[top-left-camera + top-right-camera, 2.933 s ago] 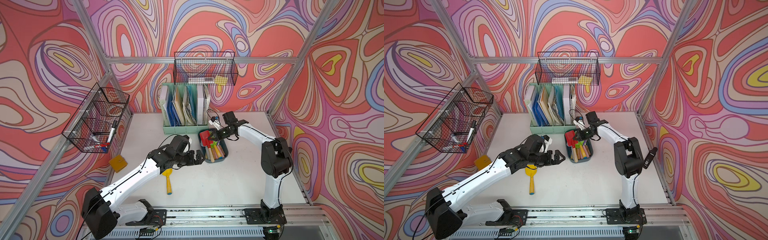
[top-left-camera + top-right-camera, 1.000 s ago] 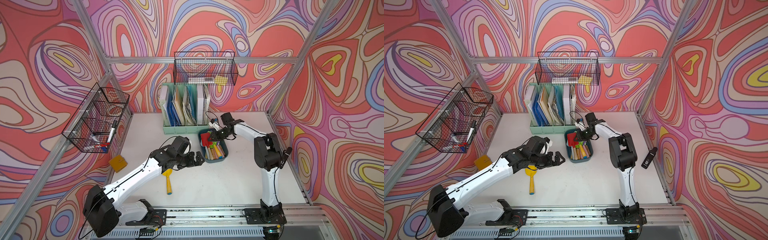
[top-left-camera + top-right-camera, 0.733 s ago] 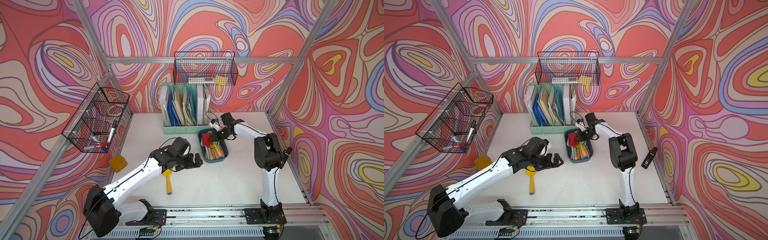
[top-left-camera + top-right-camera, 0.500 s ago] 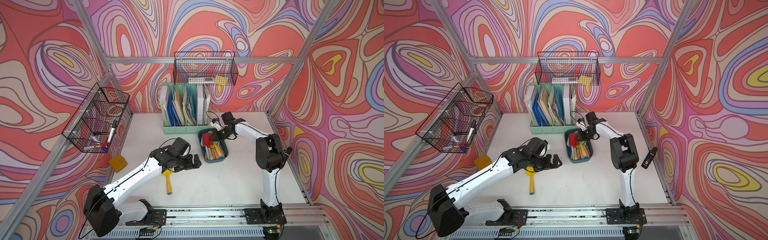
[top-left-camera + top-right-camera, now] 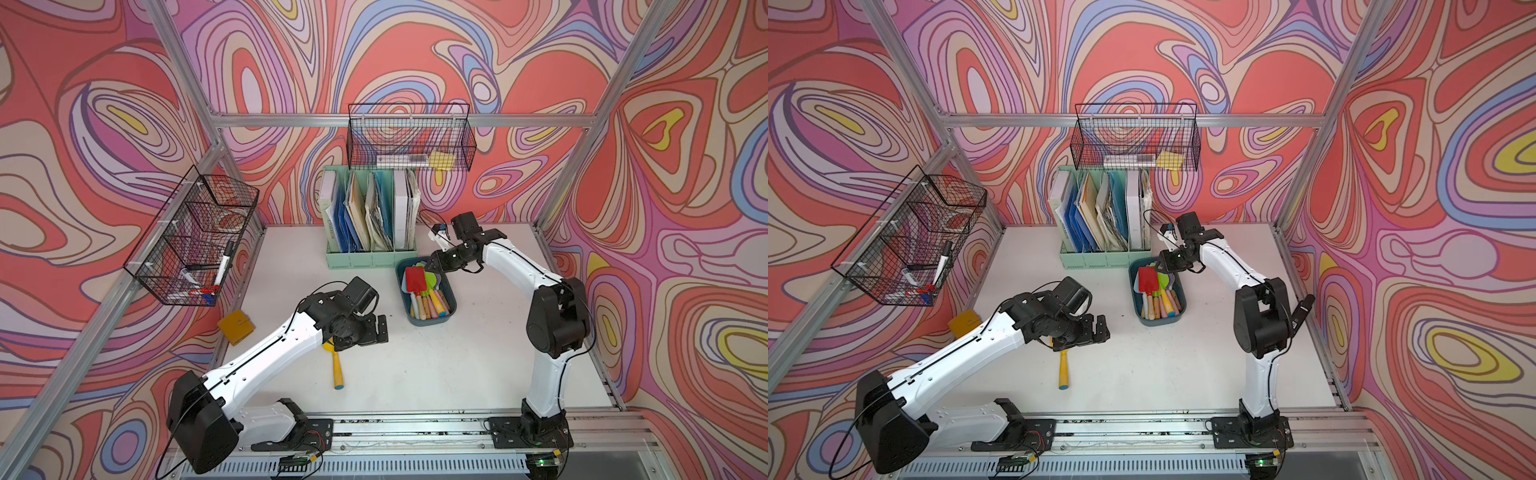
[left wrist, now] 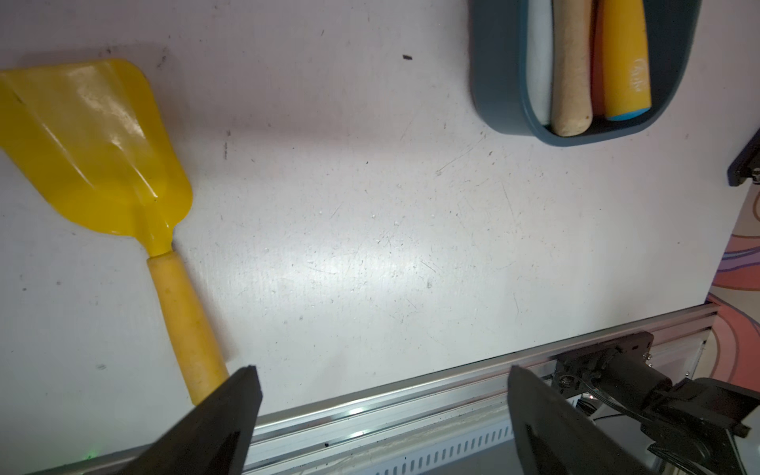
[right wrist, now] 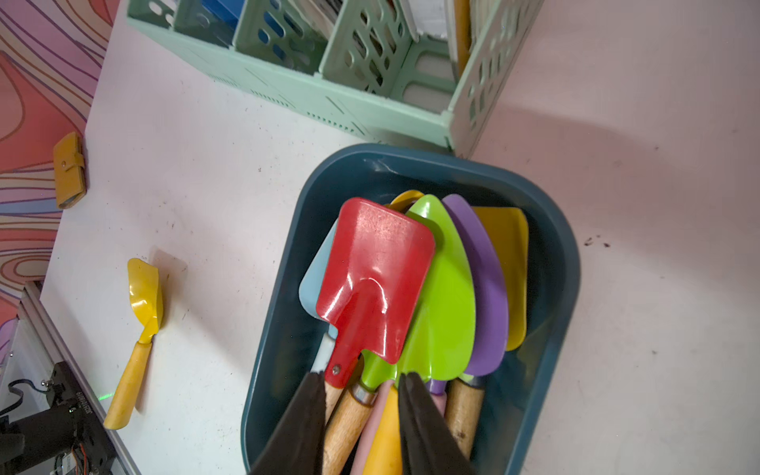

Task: Put the shovel into the storage box
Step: Pick up the shovel from the center of the board.

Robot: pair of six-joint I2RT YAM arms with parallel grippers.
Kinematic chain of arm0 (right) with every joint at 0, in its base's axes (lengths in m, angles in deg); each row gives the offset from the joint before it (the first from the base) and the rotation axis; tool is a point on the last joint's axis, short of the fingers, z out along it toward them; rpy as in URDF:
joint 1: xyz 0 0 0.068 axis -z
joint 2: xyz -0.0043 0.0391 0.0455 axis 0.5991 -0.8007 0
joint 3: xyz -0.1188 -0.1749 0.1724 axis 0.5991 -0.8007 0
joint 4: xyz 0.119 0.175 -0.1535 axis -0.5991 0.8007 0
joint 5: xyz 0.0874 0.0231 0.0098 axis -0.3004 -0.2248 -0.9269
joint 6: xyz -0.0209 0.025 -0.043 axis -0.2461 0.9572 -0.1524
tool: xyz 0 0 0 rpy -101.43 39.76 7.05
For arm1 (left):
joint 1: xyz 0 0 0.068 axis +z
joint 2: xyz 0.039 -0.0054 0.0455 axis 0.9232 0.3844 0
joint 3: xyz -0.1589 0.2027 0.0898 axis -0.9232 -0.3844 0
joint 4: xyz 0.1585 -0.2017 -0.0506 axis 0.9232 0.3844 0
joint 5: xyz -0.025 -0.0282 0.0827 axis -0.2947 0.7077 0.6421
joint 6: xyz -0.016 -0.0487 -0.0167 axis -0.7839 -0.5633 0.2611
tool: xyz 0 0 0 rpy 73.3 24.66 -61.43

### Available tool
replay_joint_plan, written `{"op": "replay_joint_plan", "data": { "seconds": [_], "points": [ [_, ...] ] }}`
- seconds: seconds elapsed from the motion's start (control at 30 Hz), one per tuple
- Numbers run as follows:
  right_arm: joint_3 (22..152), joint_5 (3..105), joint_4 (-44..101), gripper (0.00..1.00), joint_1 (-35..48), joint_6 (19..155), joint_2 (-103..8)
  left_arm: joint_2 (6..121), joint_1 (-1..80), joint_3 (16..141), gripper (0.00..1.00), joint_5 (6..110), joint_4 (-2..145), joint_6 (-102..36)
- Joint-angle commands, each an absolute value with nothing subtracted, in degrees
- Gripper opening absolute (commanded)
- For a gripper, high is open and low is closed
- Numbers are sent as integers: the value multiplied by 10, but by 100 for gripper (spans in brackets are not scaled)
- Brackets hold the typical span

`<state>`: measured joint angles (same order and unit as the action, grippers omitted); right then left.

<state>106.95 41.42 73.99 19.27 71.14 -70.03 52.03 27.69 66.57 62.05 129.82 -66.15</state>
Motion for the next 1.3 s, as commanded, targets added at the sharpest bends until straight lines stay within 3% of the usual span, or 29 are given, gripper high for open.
{"op": "replay_joint_plan", "data": {
  "seconds": [0.0,0.3,0.63,1.27],
  "points": [
    [1055,436,752,31,194,728,-650,522,279,646,99,653,1360,-700],
    [986,433,731,31,188,758,-561,536,279,572,99,692,1400,-759],
    [929,433,703,31,161,782,-536,530,303,456,99,676,1293,-799],
    [898,443,685,29,148,804,-518,574,316,428,71,688,1221,-786]
  ]
}}
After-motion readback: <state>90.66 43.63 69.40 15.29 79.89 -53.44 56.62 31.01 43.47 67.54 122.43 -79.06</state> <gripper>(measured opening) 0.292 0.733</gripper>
